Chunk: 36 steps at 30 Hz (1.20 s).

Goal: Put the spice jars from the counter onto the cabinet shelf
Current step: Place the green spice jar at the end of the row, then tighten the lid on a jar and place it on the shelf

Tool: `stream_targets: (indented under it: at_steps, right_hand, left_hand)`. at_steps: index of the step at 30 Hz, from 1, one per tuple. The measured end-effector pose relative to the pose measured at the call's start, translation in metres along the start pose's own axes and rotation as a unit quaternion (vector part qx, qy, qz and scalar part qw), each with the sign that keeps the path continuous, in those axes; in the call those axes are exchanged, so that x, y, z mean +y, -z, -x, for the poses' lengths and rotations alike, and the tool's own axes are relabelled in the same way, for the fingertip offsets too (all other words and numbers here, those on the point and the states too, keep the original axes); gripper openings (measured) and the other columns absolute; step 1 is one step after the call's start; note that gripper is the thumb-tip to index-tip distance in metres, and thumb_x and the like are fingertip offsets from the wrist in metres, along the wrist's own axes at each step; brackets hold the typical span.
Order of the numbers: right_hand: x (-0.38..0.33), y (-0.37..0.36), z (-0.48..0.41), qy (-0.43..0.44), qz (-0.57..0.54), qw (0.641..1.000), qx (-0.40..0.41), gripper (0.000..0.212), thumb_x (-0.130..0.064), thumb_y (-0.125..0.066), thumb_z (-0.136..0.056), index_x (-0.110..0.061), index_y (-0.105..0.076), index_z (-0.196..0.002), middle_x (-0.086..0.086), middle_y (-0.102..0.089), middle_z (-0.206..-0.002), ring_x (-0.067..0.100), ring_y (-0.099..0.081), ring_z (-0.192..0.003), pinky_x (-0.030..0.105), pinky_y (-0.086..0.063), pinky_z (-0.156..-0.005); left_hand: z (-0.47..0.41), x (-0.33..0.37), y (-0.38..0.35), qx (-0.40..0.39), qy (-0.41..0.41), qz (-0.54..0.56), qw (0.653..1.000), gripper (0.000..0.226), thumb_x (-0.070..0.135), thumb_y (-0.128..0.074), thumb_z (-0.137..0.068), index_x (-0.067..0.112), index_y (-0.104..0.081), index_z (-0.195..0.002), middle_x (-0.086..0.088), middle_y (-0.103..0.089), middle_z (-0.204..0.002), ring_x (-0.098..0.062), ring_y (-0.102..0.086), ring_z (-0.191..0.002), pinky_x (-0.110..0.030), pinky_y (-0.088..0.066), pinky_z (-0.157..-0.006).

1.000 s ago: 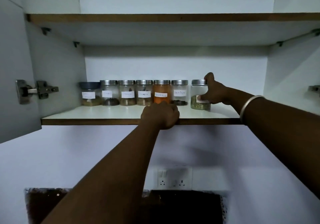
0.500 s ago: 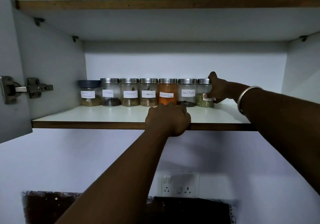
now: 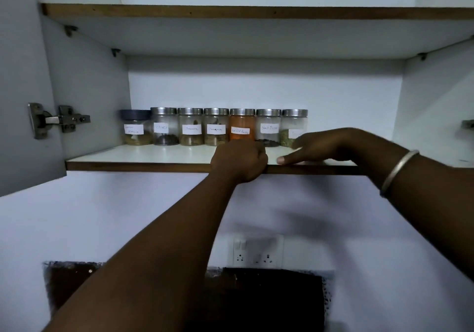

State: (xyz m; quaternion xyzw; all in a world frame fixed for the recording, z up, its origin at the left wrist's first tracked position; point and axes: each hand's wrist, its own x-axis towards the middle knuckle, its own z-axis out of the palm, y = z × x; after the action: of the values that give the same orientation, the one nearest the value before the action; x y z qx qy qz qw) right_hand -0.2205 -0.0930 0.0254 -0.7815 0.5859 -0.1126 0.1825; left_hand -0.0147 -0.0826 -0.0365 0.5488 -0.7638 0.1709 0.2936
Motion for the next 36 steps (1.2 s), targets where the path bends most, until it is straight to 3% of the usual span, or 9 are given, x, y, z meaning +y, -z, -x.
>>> stream_targets:
  at_steps: [4, 7, 10, 15, 18, 22, 25, 28, 36]
  right_hand:
    - [-0.008, -0.070, 0.061, 0.090, 0.177, 0.974, 0.112, 0.092, -0.081, -0.056, -0.082, -0.020, -0.041, -0.149, 0.010, -0.047, -0.151, 0.033, -0.041, -0.136, 0.042, -0.039, -0.110]
    - [-0.006, -0.151, 0.101, 0.207, 0.059, 0.958, 0.191, 0.093, -0.062, -0.069, -0.086, -0.015, -0.030, -0.157, 0.009, -0.039, -0.159, 0.028, -0.035, -0.147, 0.039, -0.036, -0.117]
    - [0.003, -0.255, 0.143, 0.247, -0.113, 0.950, 0.152, 0.087, -0.039, -0.077, -0.084, -0.008, -0.031, -0.150, 0.005, -0.059, -0.137, 0.014, -0.061, -0.118, 0.014, -0.048, -0.087]
    - [0.021, -0.427, 0.187, 0.184, -0.154, 0.971, 0.012, 0.064, -0.019, -0.076, -0.082, 0.000, -0.044, -0.133, 0.019, -0.065, -0.119, 0.035, -0.068, -0.103, 0.049, -0.056, -0.079]
    - [0.026, -0.515, 0.208, 0.115, -0.120, 0.980, -0.111, 0.074, -0.041, -0.081, -0.079, -0.008, -0.042, -0.131, 0.015, -0.053, -0.131, 0.034, -0.060, -0.116, 0.049, -0.054, -0.089]
    - [0.032, -0.597, 0.239, -0.037, -0.047, 0.975, -0.216, 0.136, -0.094, -0.068, -0.042, -0.023, -0.015, -0.145, 0.011, -0.030, -0.142, 0.032, -0.050, -0.125, 0.040, -0.048, -0.097]
    - [0.040, -0.626, 0.246, -0.040, -0.035, 0.967, -0.249, 0.127, -0.088, -0.075, -0.039, -0.022, -0.018, -0.133, 0.011, -0.032, -0.135, 0.033, -0.057, -0.115, 0.037, -0.049, -0.085]
    - [0.047, -0.636, 0.245, -0.009, -0.042, 0.975, -0.217, 0.098, -0.061, -0.080, -0.064, -0.016, -0.022, -0.129, 0.015, -0.040, -0.135, 0.035, -0.063, -0.106, 0.032, -0.042, -0.073]
    - [0.053, -0.551, 0.224, -0.016, -0.100, 0.976, -0.195, 0.090, -0.056, -0.083, -0.061, -0.027, -0.029, -0.127, 0.001, -0.056, -0.118, 0.017, -0.064, -0.097, 0.032, -0.056, -0.077]
  left_hand:
    - [0.042, 0.014, 0.013, 0.079, -0.049, 0.137, 0.986, 0.034, 0.026, -0.047, -0.091, 0.016, -0.078, -0.101, -0.004, -0.075, -0.102, -0.028, -0.068, -0.097, -0.040, -0.052, -0.078]
    - [0.106, 0.028, 0.006, 0.093, -0.078, 0.196, 0.973, 0.025, 0.009, -0.050, -0.084, 0.004, -0.072, -0.095, -0.013, -0.069, -0.094, -0.034, -0.062, -0.091, -0.047, -0.050, -0.079]
    - [0.208, 0.032, -0.028, 0.059, -0.059, 0.272, 0.959, 0.019, 0.010, -0.049, -0.083, 0.002, -0.062, -0.096, -0.012, -0.066, -0.091, -0.033, -0.062, -0.083, -0.046, -0.051, -0.074]
    - [0.396, 0.013, -0.100, -0.052, 0.117, 0.343, 0.931, 0.015, 0.002, -0.054, -0.079, 0.007, -0.059, -0.093, -0.008, -0.065, -0.087, -0.026, -0.064, -0.079, -0.039, -0.051, -0.067]
    - [0.490, -0.001, -0.134, -0.098, 0.253, 0.322, 0.907, 0.017, -0.005, -0.056, -0.080, 0.003, -0.066, -0.091, -0.009, -0.071, -0.090, -0.026, -0.069, -0.082, -0.048, -0.057, -0.074]
    - [0.573, -0.004, -0.163, -0.125, 0.404, 0.293, 0.857, 0.003, 0.013, -0.059, -0.084, 0.012, -0.063, -0.085, 0.000, -0.067, -0.079, -0.020, -0.066, -0.072, -0.039, -0.052, -0.065]
    - [0.613, 0.007, -0.181, -0.223, 0.498, 0.295, 0.785, 0.013, 0.015, -0.066, -0.095, 0.019, -0.054, -0.096, -0.004, -0.068, -0.091, -0.017, -0.066, -0.078, -0.024, -0.044, -0.065]
    - [0.630, 0.022, -0.187, -0.264, 0.519, 0.387, 0.715, 0.025, 0.016, -0.073, -0.090, 0.024, -0.054, -0.104, 0.000, -0.070, -0.103, -0.005, -0.064, -0.087, -0.022, -0.051, -0.073]
    - [0.582, 0.023, -0.142, -0.180, 0.413, 0.483, 0.751, 0.038, -0.003, -0.061, -0.092, 0.033, -0.068, -0.104, 0.007, -0.074, -0.090, -0.008, -0.070, -0.084, -0.014, -0.056, -0.073]
